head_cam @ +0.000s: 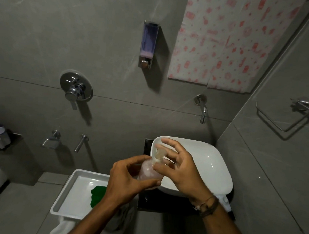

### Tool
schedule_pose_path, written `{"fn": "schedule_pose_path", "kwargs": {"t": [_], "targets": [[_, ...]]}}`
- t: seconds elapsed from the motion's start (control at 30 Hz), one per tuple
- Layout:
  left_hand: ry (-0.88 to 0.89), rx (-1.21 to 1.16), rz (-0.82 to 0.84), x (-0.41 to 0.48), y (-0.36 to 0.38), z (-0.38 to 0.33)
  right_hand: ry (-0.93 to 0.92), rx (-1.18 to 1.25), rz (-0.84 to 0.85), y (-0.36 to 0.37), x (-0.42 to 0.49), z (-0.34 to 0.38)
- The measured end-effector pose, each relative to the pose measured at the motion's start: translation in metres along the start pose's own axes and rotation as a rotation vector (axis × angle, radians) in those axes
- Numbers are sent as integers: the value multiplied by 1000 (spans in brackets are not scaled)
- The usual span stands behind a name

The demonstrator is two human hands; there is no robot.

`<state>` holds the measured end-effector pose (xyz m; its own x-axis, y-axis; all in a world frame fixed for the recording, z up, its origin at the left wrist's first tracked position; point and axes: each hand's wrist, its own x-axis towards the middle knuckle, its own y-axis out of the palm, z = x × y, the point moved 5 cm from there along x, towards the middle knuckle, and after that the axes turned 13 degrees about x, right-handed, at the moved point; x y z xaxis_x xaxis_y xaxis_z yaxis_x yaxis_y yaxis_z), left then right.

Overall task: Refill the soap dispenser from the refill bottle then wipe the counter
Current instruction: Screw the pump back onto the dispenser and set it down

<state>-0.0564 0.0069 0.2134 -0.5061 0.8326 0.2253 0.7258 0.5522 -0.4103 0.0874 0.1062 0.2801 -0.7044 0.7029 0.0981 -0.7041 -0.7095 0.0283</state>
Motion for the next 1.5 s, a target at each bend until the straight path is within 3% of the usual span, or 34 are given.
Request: {"fn": "schedule_pose_path", "kwargs": {"t": [0.07,0.2,0.27,0.37,0.4,0.57,0.6,0.73,0.77,1.17,1.3,1.5], "targets": [[17,0,1,1,-1,-1,-19,-3,14,-2,0,1],[15,0,2,1,3,1,-183,-181,-266,-4,-2,5],[17,-10,-6,1,2,1,-144,-186,-198,-6,0,4],[31,-11,8,1,1,-2,-20,-64,55,-5,1,2],[32,-9,9,1,1,-2,-42,-67,52,-4,0,2],[47,0,14,1,4,-4,-232,-204,-300,2,-6,6],[55,4,13,1,4,-5,-223,-217,-283,2,-5,5],[51,-5,10,1,2,-2,3,-14,94,0,0,3],[53,-4,5,1,2,-2,14,-2,113,-1,0,3],[37,-10,-3,2,4,5,-360,-442,-432,6,-17,36],[60,-9,-3,4,6,4,-351,-546,-493,10,-15,45],[80,-22,-1,4,7,4,-287,-532,-453,3,-12,40]]}}
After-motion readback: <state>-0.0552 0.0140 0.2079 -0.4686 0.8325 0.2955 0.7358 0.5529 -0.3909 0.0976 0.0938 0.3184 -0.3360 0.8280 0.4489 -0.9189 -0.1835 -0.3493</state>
